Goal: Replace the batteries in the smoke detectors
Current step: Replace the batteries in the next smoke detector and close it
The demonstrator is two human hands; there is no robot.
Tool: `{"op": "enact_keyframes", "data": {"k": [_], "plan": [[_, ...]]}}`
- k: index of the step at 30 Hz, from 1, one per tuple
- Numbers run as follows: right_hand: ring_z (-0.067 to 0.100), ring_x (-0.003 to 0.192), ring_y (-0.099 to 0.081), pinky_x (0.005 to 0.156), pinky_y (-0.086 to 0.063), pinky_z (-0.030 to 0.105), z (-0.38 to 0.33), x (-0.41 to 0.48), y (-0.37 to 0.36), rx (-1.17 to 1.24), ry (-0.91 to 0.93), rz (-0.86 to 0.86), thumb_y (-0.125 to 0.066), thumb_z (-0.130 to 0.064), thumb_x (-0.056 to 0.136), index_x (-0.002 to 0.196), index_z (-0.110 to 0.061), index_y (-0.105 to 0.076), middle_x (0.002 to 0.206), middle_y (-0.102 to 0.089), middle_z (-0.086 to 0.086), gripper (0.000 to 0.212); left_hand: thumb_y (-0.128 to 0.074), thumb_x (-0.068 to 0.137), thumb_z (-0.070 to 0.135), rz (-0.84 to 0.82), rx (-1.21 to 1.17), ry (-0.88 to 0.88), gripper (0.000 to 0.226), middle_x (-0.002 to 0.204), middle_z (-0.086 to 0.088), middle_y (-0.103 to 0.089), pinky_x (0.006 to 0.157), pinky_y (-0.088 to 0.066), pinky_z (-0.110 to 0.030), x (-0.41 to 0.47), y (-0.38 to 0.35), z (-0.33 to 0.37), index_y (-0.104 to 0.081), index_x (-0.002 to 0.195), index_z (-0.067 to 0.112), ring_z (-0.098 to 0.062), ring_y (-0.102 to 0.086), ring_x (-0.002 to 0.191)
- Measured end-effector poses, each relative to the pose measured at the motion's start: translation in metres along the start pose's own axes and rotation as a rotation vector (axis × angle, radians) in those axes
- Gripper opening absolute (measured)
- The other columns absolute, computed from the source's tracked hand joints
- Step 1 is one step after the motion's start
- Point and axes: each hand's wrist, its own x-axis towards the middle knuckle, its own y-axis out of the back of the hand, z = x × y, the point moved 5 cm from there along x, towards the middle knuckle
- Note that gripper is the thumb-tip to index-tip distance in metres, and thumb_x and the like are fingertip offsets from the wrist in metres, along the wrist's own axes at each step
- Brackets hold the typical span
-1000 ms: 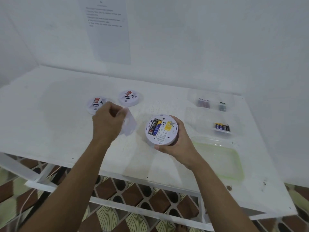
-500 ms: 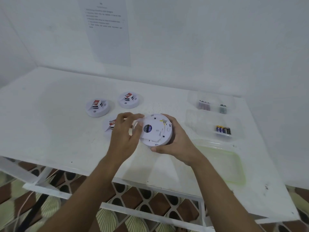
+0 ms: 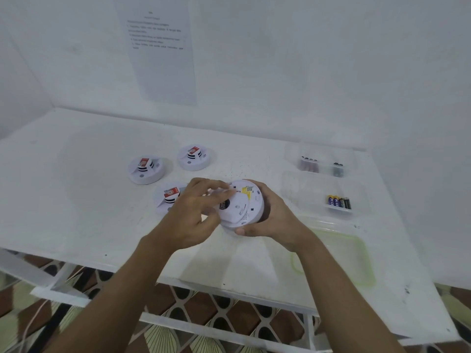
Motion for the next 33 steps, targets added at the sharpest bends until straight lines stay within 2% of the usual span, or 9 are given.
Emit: {"op": "enact_keyframes", "data": {"k": [3,6,9,15,20,25,29,33], "plan": [[0.023,0.123,-0.06,0.089,-0.059,0.045,0.0,-0.001,0.002,-0.007,-0.009,-0.009,-0.084,0.013,0.069,0.14,-0.021,-0.048,0.134,-0.06,0.003,0.087,-0.052,0.08,0.034,-0.116,0.007,0.023,0.056,0.131,0.009,-0.053,0.094,-0.041,-0.025,-0.001,0.001,-0.004,-0.058,0.135,0.024,-0.015,-0.045,0.119],[0.021,0.122,-0.06,0.086,-0.059,0.043,0.0,-0.002,0.003,-0.004,-0.027,-0.033,-0.083,0.013,0.069,0.14,-0.022,-0.048,0.133,-0.059,0.002,0.087,-0.059,0.078,0.046,-0.137,0.031,0.063,0.059,0.128,0.013,-0.053,0.094,-0.042,-0.027,0.001,0.002,-0.008,-0.058,0.135,0.029,-0.01,-0.044,0.118],[0.022,0.122,-0.059,0.084,-0.06,0.044,0.0,-0.003,0.001,-0.006,-0.038,-0.064,-0.082,0.014,0.07,0.141,-0.021,-0.046,0.134,-0.057,0.002,0.088,-0.061,0.076,0.055,-0.179,0.028,0.093,0.064,0.126,0.017,-0.051,0.094,-0.04,-0.021,0.001,0.003,-0.009,-0.057,0.135,0.032,-0.005,-0.042,0.119],[0.021,0.123,-0.058,0.08,-0.059,0.039,0.003,-0.007,0.001,-0.008,-0.05,-0.085,-0.082,0.015,0.07,0.142,-0.021,-0.044,0.136,-0.055,0.001,0.089,-0.07,0.072,0.053,-0.241,0.023,0.143,0.067,0.123,0.023,-0.047,0.088,-0.034,-0.009,0.001,0.003,-0.009,-0.055,0.136,0.036,0.003,-0.039,0.118],[0.021,0.123,-0.058,0.079,-0.059,0.037,0.003,-0.009,0.002,-0.008,-0.043,-0.098,-0.081,0.016,0.07,0.142,-0.021,-0.044,0.136,-0.055,0.002,0.089,-0.073,0.068,0.057,-0.22,0.017,0.171,0.069,0.118,0.021,-0.052,0.083,-0.037,-0.008,0.001,0.003,-0.011,-0.057,0.132,0.037,0.001,-0.047,0.112],[0.024,0.124,-0.057,0.082,-0.059,0.041,0.001,-0.008,0.001,-0.013,-0.036,-0.105,-0.082,0.015,0.07,0.143,-0.022,-0.044,0.137,-0.055,0.003,0.09,-0.074,0.065,0.063,-0.161,-0.007,0.17,0.072,0.112,0.018,-0.059,0.081,-0.044,-0.013,0.003,0.004,-0.008,-0.062,0.128,0.03,-0.001,-0.055,0.103],[0.023,0.122,-0.059,0.081,-0.059,0.039,0.0,-0.007,-0.001,-0.01,-0.028,-0.096,-0.082,0.015,0.07,0.144,-0.022,-0.044,0.137,-0.056,0.001,0.091,-0.085,0.064,0.05,-0.034,-0.041,0.2,0.062,0.103,0.021,-0.06,0.074,-0.042,-0.006,0.007,0.008,-0.002,-0.067,0.119,0.027,0.003,-0.056,0.094],[0.019,0.12,-0.062,0.08,-0.059,0.035,-0.003,-0.006,-0.001,-0.012,-0.022,-0.083,-0.081,0.016,0.07,0.144,-0.021,-0.044,0.135,-0.059,-0.001,0.091,-0.085,0.067,0.046,0.001,-0.042,0.234,0.061,0.104,0.018,-0.058,0.074,-0.04,-0.003,0.009,0.005,0.004,-0.065,0.122,0.026,0.01,-0.051,0.097]]}}
